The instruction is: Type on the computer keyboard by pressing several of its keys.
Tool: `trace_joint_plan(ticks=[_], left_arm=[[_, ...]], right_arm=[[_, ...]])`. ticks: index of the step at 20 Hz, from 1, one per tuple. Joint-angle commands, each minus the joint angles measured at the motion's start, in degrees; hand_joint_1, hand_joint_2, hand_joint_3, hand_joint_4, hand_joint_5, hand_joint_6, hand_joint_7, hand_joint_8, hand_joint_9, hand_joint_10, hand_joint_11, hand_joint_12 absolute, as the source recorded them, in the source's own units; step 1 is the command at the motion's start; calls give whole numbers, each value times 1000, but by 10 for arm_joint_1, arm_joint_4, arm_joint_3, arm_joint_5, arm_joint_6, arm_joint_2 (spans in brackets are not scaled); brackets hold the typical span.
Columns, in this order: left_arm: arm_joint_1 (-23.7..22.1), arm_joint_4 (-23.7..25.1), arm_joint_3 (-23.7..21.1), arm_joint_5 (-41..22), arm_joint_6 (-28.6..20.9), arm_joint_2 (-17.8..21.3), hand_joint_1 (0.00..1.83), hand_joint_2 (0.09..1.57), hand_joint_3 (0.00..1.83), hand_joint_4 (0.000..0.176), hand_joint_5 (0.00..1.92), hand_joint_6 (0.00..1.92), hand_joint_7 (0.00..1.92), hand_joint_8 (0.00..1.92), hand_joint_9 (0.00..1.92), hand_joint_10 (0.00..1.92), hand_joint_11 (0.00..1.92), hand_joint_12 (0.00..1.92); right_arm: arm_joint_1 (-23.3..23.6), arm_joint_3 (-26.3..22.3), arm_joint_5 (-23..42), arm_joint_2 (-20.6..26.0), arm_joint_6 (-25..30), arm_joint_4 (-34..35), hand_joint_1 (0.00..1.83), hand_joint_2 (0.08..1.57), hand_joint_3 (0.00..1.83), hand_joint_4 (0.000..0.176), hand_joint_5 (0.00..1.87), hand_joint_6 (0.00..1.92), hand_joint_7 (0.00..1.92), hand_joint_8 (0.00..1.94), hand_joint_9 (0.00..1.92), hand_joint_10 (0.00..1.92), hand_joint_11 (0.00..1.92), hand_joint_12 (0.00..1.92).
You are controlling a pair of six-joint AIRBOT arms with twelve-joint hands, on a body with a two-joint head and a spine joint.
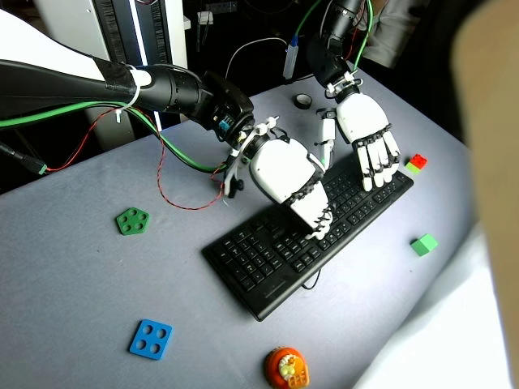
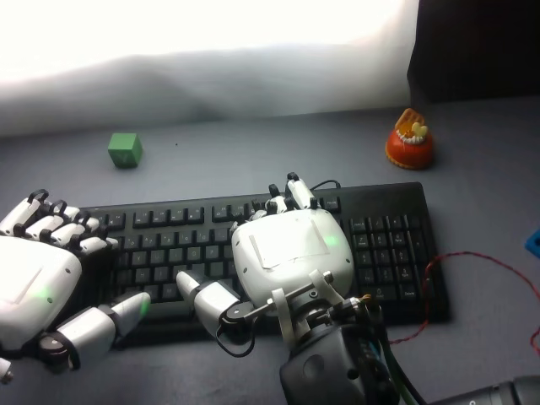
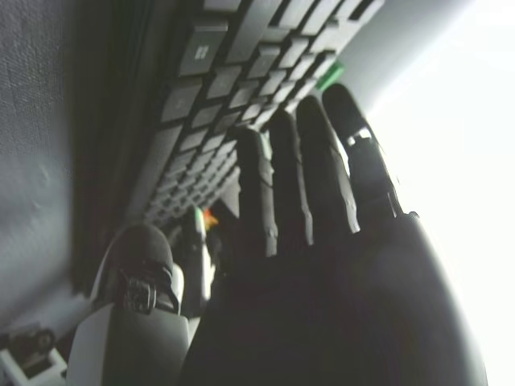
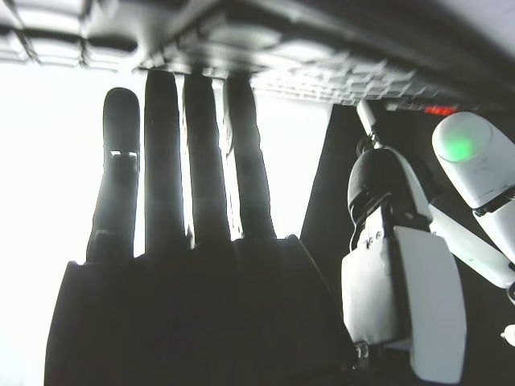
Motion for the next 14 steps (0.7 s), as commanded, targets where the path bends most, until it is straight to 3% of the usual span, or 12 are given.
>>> trace_joint_plan(ticks=[1,3,4,5,6,7,9,10,11,13,14], left_arm=[[0,6,1,-38,3,3,0,1298,0,31,376,1,516,18,415,41,0,952],[0,6,2,-40,3,5,0,1307,3,65,175,0,475,3,472,54,0,1123],[-1,6,2,-40,3,5,0,1312,4,72,166,4,418,1,480,54,0,1203],[-2,6,3,-40,2,5,0,1313,3,61,205,19,377,0,455,40,0,1205],[-4,6,3,-39,2,5,0,1312,2,22,345,68,327,0,359,11,0,1112],[-5,6,3,-39,2,5,0,1310,1,0,470,104,313,0,317,1,0,1041],[-6,6,2,-37,1,5,0,1325,1,0,839,84,400,4,318,2,0,911],[-5,6,1,-37,0,6,0,1323,0,0,861,62,555,40,404,31,0,957],[-4,6,0,-37,0,7,0,1322,0,0,790,21,628,27,451,36,0,962],[-3,6,0,-37,-1,8,0,1311,0,9,449,0,685,22,553,64,0,1069],[-5,6,0,-37,-1,9,0,1315,0,50,252,0,602,4,641,98,0,1335]], right_arm=[[-2,-2,19,0,0,-30,25,1178,2,0,485,367,790,19,546,299,0,1271],[-3,-2,18,0,1,-30,4,1187,4,0,353,283,746,6,635,349,0,1461],[-4,-1,17,0,6,-30,0,1191,2,0,378,231,680,0,582,433,24,1551],[-4,0,16,-1,9,-30,0,1195,1,0,431,211,635,0,519,528,45,1600],[-6,1,17,-3,10,-30,0,1192,0,0,593,281,612,0,430,569,49,1620],[-9,1,17,-5,10,-30,17,1189,0,0,706,329,597,0,381,579,28,1640],[-13,1,17,-7,12,-30,50,1176,0,0,938,328,660,8,330,447,0,1439],[-14,1,17,-9,14,-30,64,1176,0,0,937,315,775,23,422,377,0,1332],[-14,2,17,-11,14,-30,49,1181,1,0,826,285,854,39,552,398,0,1354],[-14,2,17,-14,15,-30,16,1192,2,0,538,317,888,12,734,468,69,1505],[-14,2,17,-15,15,-31,9,1201,2,0,429,262,870,3,776,627,237,1547]])
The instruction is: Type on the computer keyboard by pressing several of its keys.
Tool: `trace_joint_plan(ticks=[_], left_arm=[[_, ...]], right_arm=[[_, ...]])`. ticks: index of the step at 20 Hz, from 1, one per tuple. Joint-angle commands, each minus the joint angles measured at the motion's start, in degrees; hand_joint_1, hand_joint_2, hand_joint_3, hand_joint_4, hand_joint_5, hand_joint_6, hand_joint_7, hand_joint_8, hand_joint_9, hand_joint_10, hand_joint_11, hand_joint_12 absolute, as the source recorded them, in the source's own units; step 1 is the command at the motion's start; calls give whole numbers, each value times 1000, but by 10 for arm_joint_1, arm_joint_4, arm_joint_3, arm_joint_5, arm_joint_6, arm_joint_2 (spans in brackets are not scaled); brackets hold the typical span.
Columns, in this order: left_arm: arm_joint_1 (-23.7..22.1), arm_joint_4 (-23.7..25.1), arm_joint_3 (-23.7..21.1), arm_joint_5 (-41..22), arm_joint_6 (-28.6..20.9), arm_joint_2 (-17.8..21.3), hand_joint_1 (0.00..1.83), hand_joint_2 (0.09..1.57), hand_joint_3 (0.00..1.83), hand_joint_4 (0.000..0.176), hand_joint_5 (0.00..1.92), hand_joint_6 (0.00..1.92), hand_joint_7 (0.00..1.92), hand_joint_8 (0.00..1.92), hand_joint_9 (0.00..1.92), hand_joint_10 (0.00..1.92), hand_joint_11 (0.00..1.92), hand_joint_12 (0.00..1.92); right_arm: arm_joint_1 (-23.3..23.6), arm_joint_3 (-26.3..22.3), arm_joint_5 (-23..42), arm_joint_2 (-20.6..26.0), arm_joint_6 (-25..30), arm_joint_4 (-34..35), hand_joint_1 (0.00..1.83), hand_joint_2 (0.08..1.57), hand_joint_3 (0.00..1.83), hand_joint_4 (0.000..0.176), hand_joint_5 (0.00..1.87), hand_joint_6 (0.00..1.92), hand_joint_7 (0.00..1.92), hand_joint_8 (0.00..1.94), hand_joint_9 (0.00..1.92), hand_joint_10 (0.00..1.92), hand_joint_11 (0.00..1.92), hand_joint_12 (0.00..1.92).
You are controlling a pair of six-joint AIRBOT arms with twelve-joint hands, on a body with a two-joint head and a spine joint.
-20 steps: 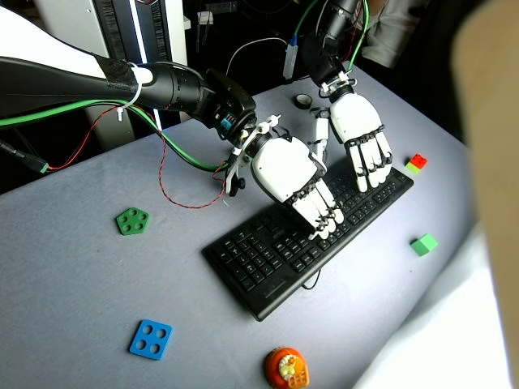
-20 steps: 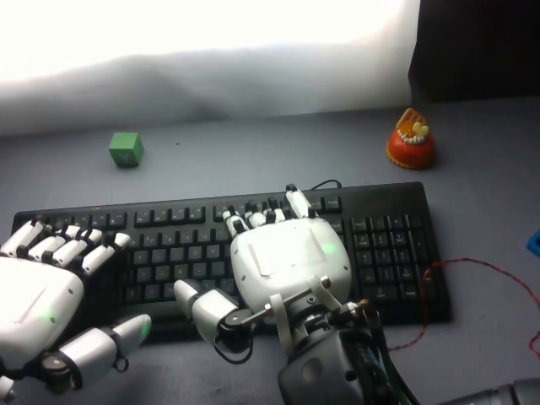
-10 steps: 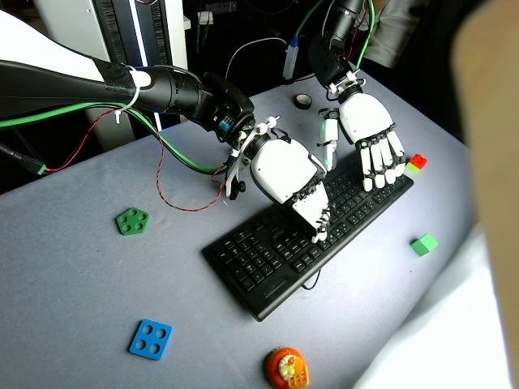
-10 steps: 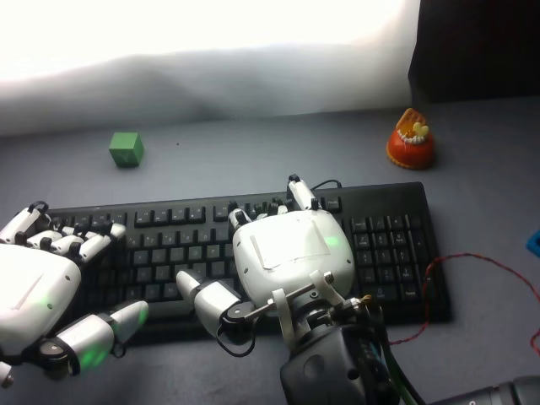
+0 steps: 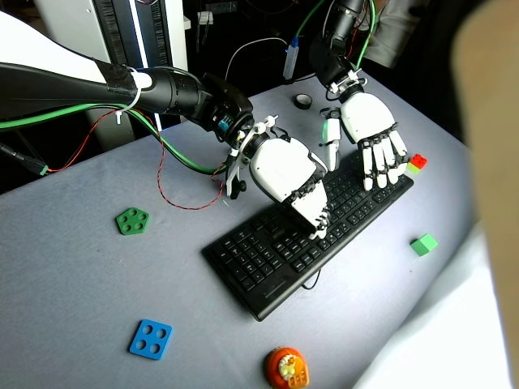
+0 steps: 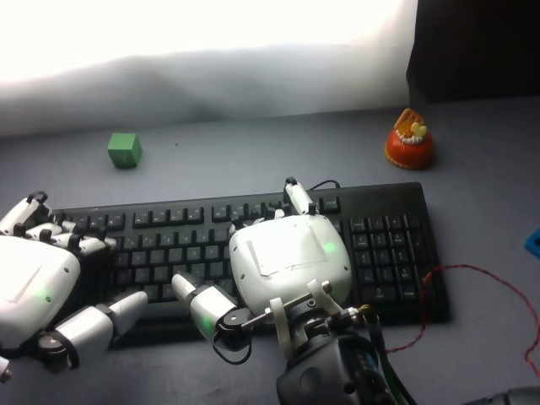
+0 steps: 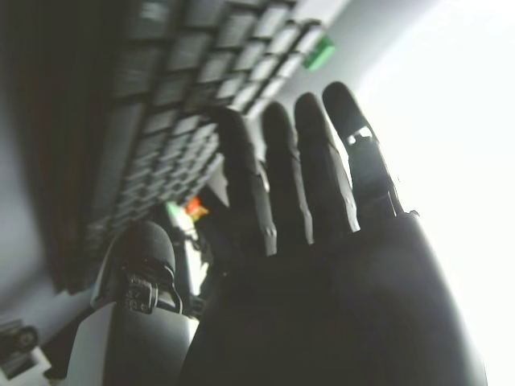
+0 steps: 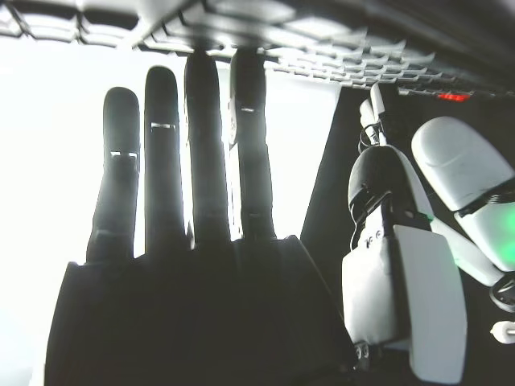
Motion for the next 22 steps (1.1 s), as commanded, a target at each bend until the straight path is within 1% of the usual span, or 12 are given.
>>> trace_joint_plan(ticks=[1,2,3,5,6,8,9,10,12,16,19,22], left_arm=[[-2,9,2,-46,1,4,0,1315,0,69,198,0,563,1,668,109,44,1407],[-3,9,2,-46,1,5,0,1320,1,55,260,30,479,0,585,73,43,1417],[-4,9,3,-46,1,5,0,1326,3,0,469,109,458,0,499,35,8,1329],[-5,9,3,-46,1,6,0,1331,2,0,713,115,488,3,430,4,0,1178],[-7,9,3,-46,1,8,0,1331,0,0,660,59,513,7,433,4,0,1183],[-9,9,3,-46,1,8,0,1328,0,0,552,13,519,7,475,21,0,1243],[-10,9,3,-46,1,8,0,1326,0,18,501,3,536,11,514,35,0,1294],[-11,9,3,-46,1,8,0,1333,1,48,353,0,531,5,557,50,0,1389],[-12,9,1,-46,1,12,0,1333,1,55,320,0,523,1,548,46,0,1395],[-16,9,-1,-51,1,19,0,1345,5,43,316,2,510,1,540,40,0,1382],[-22,7,-8,-92,1,27,0,1345,3,42,311,3,502,3,532,34,0,1380],[-20,-56,-34,-139,1,26,0,1353,5,35,315,4,516,7,543,36,0,1371]], right_arm=[[-5,0,4,-4,6,-17,2,1212,3,0,382,222,863,1,748,761,290,1579],[-5,0,5,-4,9,-18,0,1215,2,0,424,211,849,0,640,893,253,1652],[-5,0,6,-5,13,-18,0,1215,1,0,543,251,820,0,512,913,171,1694],[-5,1,10,-6,21,-18,22,1206,0,0,695,334,751,0,420,782,96,1643],[-6,1,11,-7,24,-18,25,1194,0,0,678,405,733,0,486,655,110,1595],[-5,1,13,-10,27,-18,40,1192,0,0,577,441,731,0,552,653,148,1564],[-5,1,15,-11,30,-18,36,1197,1,0,531,480,735,1,579,646,158,1543],[-4,1,19,-12,34,-18,15,1204,2,0,466,481,727,2,599,661,148,1569],[-3,1,24,-14,41,-18,15,1203,1,0,445,474,748,11,626,678,177,1580],[-1,1,27,-15,41,-18,7,1206,1,0,402,477,741,4,611,731,195,1595],[1,-2,36,-11,35,-27,12,1206,1,0,368,446,722,0,586,756,200,1614],[11,-20,40,10,28,-38,6,1211,2,0,378,438,716,0,573,767,207,1593]])
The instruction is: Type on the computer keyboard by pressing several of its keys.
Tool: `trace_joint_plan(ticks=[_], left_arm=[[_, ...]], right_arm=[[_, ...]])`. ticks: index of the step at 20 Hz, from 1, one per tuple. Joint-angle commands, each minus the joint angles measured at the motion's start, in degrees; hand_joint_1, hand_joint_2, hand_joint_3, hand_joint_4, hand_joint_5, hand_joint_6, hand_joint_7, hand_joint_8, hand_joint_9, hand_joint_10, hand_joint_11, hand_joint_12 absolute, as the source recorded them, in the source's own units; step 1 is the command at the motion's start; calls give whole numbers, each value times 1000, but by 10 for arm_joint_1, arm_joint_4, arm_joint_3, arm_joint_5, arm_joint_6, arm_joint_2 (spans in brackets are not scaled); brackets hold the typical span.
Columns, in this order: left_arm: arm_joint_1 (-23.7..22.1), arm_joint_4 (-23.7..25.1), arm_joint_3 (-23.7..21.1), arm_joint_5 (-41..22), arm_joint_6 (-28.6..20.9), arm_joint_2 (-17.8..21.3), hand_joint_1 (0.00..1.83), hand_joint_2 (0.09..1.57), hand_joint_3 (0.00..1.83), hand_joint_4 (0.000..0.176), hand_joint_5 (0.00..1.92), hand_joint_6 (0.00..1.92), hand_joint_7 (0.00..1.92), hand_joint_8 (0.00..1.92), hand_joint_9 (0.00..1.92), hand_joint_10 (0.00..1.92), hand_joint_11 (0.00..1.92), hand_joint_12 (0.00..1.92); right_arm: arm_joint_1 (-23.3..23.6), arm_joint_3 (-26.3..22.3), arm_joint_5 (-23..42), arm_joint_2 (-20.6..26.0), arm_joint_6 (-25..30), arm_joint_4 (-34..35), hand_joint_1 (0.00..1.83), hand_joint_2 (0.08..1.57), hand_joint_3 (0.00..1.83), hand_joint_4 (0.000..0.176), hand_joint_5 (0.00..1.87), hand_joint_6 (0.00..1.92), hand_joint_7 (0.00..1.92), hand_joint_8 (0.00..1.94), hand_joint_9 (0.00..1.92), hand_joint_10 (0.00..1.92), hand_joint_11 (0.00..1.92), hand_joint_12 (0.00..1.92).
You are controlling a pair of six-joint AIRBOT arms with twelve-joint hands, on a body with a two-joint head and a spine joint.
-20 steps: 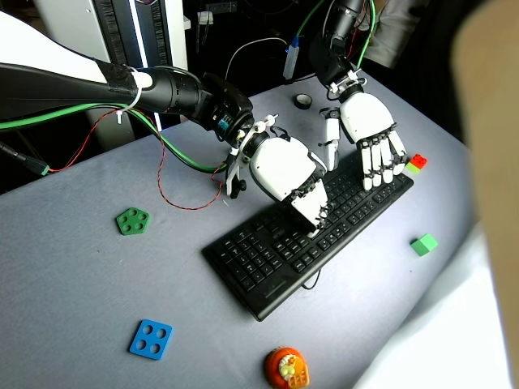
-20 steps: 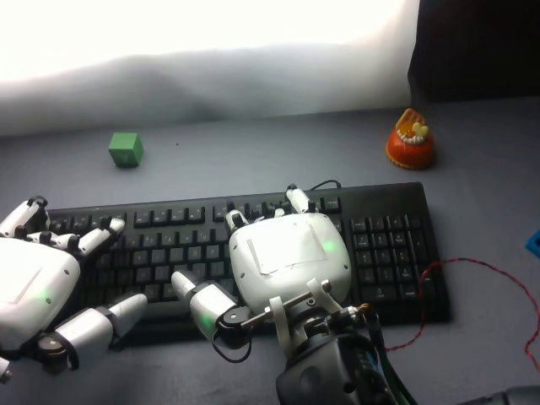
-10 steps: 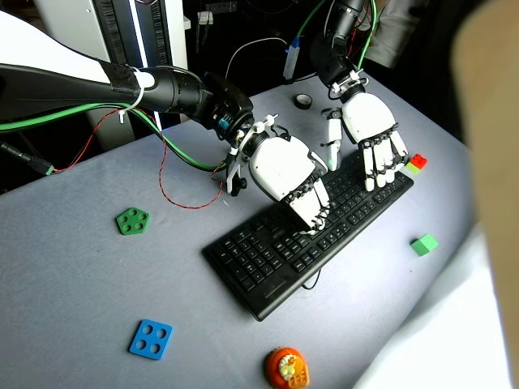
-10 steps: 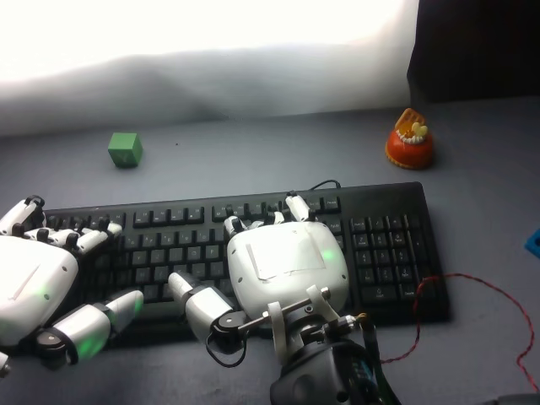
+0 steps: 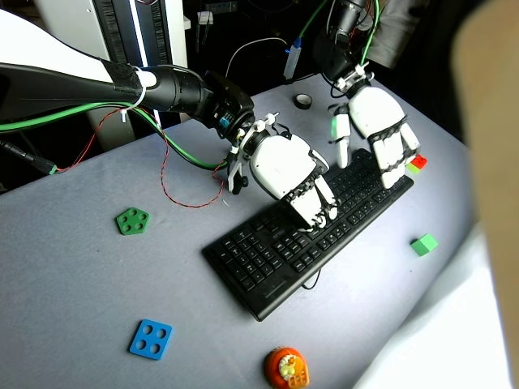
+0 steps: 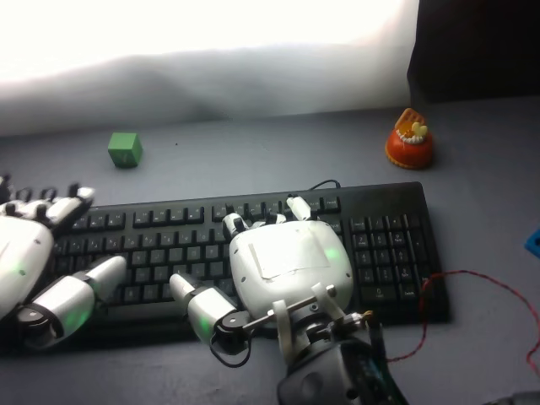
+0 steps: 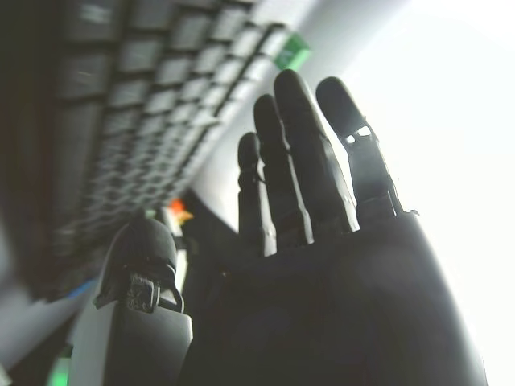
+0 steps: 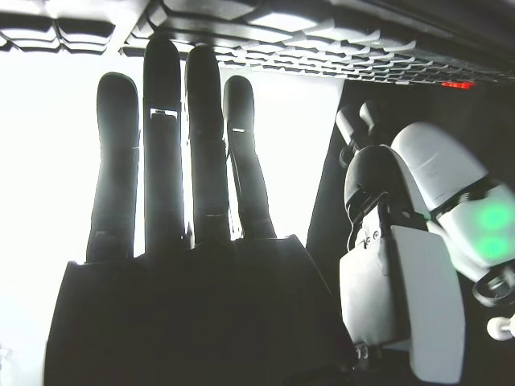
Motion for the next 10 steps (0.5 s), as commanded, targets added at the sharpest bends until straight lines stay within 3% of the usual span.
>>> trace_joint_plan(ticks=[1,6,10], left_arm=[[3,6,-10,-101,1,0,0,1353,5,38,319,5,518,7,539,34,0,1365],[49,1,-58,-198,-41,-12,0,1344,0,41,300,4,505,4,548,35,0,1354],[21,38,-59,-206,-57,-12,0,1347,1,36,314,10,511,6,542,32,0,1353]], right_arm=[[11,-8,30,9,-1,-52,9,1211,2,0,378,436,711,0,573,767,206,1590],[27,-59,39,58,-20,-52,24,1205,0,0,398,434,712,5,521,754,184,1577],[28,-104,45,107,-46,-51,22,1204,0,0,407,432,718,6,527,755,165,1586]])
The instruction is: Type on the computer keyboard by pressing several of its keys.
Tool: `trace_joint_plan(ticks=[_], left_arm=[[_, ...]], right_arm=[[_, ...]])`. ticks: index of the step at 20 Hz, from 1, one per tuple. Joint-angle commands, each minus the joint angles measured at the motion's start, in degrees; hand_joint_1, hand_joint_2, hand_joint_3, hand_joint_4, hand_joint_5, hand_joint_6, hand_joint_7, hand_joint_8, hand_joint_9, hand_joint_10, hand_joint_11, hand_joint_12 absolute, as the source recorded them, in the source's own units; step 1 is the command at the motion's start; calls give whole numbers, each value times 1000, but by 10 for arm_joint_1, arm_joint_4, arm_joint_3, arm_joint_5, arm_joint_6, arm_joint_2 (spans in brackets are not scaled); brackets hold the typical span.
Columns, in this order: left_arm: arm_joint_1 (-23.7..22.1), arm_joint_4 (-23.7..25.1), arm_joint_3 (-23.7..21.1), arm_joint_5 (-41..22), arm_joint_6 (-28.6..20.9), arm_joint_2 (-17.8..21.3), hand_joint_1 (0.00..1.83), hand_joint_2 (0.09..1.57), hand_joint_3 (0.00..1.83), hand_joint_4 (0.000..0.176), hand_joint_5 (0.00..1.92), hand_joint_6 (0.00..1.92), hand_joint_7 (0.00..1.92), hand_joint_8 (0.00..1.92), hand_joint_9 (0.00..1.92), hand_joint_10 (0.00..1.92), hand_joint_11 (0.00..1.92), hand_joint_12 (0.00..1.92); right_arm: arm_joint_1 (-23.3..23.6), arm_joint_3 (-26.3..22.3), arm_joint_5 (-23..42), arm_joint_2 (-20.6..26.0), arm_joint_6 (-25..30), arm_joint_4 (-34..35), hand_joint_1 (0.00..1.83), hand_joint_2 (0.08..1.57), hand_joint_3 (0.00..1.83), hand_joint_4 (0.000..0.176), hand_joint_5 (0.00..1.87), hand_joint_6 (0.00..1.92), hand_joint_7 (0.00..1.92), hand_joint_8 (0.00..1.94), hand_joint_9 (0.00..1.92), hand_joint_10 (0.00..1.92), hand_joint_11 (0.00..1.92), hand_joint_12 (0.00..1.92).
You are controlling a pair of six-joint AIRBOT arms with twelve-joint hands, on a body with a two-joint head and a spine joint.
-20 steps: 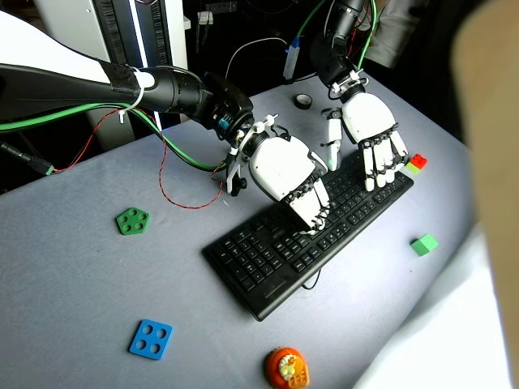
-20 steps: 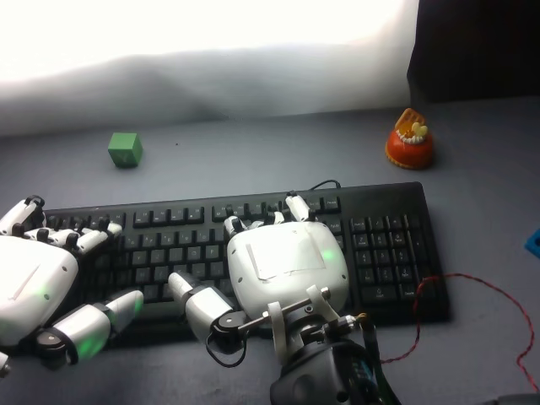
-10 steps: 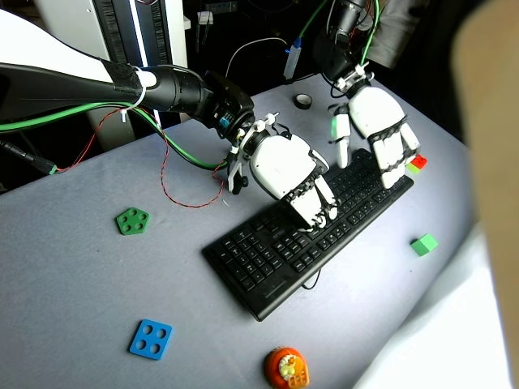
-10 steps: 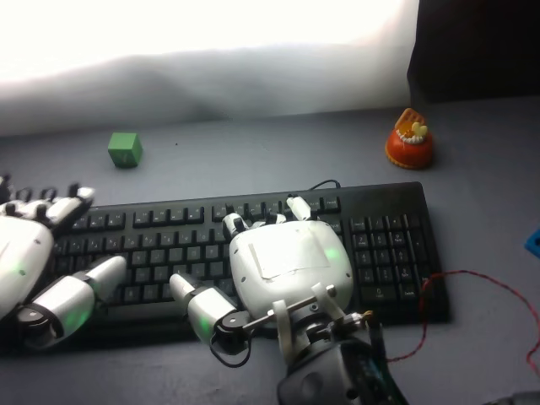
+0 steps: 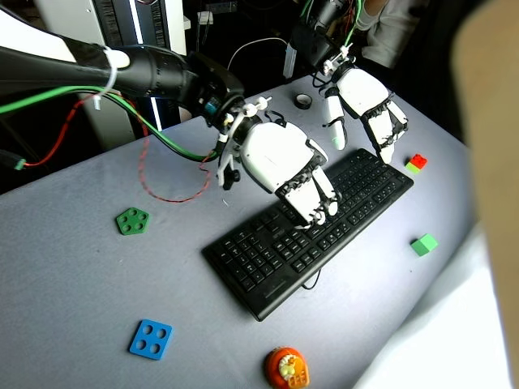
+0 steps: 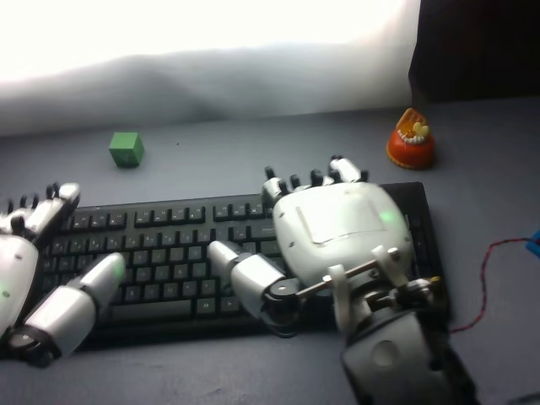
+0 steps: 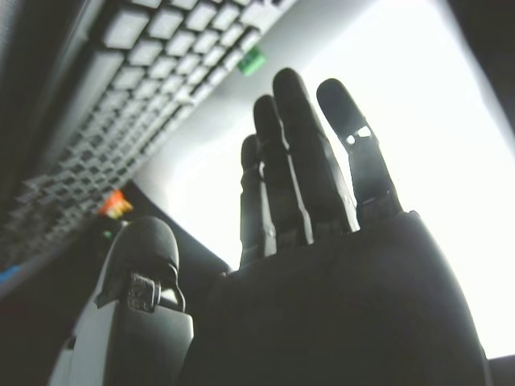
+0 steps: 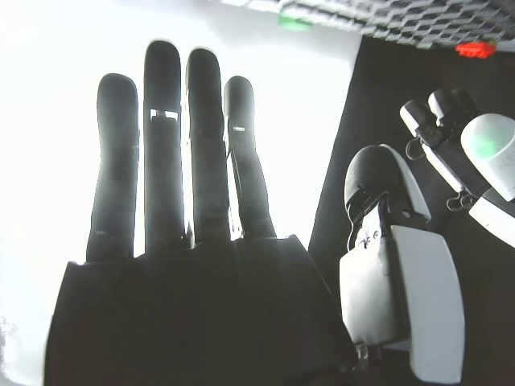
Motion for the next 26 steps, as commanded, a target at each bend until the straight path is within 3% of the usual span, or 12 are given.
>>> trace_joint_plan(ticks=[1,6,12,18,23,26], left_arm=[[-3,22,-2,-71,-4,5,0,1348,1,37,303,5,490,2,525,23,0,1312],[-4,23,-17,-77,5,13,0,1350,1,34,296,1,477,1,506,12,0,1267],[27,50,-21,-72,-4,8,0,1352,1,39,311,3,481,1,500,6,0,1270],[29,54,-33,-81,11,-10,0,1353,0,40,315,2,491,3,516,12,0,1290],[42,54,-38,-95,27,-42,0,1358,2,28,327,9,501,8,503,5,0,1220],[38,66,-25,-95,32,-60,0,1357,1,35,330,8,485,0,494,2,0,1192]], right_arm=[[4,-10,33,8,-4,-58,15,1208,0,0,395,426,709,2,520,750,152,1584],[6,-65,27,62,-16,-58,12,1211,1,0,398,428,716,4,528,739,165,1579],[6,-79,32,102,-43,-58,0,1196,0,0,419,435,725,5,530,740,144,1607],[4,-110,-10,165,-9,-58,0,1200,0,0,411,443,736,6,547,737,145,1609],[5,-123,-10,167,21,-93,0,1200,0,0,395,451,722,3,541,729,154,1593],[0,-123,-18,169,24,-94,0,1199,0,0,401,457,720,2,537,725,150,1598]])
